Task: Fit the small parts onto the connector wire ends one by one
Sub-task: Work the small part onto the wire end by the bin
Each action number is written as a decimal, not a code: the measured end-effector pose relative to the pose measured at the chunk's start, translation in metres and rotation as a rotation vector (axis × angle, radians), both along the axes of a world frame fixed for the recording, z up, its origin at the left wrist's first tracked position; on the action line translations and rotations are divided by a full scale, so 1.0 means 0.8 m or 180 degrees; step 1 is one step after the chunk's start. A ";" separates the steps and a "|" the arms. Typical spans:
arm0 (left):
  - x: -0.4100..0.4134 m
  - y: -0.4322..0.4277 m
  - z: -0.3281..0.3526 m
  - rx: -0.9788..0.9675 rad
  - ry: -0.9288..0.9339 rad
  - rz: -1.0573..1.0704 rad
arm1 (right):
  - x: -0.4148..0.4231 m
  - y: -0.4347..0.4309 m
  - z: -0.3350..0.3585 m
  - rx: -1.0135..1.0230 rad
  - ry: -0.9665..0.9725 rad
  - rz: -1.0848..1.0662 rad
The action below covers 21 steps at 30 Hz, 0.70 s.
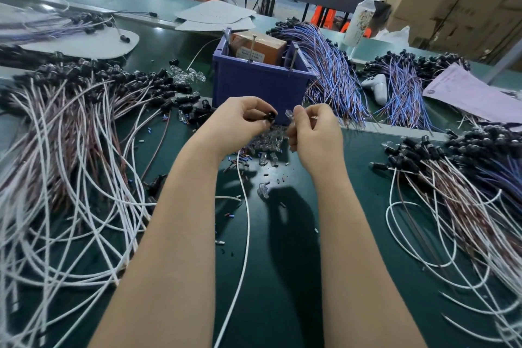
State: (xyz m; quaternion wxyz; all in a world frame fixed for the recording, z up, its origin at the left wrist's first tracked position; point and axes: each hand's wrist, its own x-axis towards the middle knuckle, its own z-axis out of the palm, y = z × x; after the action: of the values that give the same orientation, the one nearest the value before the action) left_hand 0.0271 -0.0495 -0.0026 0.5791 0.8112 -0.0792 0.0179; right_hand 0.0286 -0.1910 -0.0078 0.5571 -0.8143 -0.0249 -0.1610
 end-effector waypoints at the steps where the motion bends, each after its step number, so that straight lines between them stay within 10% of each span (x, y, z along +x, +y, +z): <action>1: 0.001 -0.001 -0.001 -0.0010 -0.0033 0.0006 | 0.001 0.001 -0.003 0.0022 0.0067 -0.0033; 9: 0.008 -0.010 -0.011 -0.0067 -0.0197 0.0256 | 0.005 0.007 -0.013 0.1127 0.0780 0.0128; 21: 0.004 -0.025 -0.015 -0.0029 -0.0150 0.0361 | 0.005 0.007 -0.020 0.1026 0.0374 0.0345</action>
State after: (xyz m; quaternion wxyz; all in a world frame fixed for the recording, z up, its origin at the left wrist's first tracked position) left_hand 0.0300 -0.0692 -0.0150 0.5788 0.8111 -0.0466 0.0701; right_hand 0.0330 -0.1850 -0.0236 0.6888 -0.7200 -0.0100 -0.0847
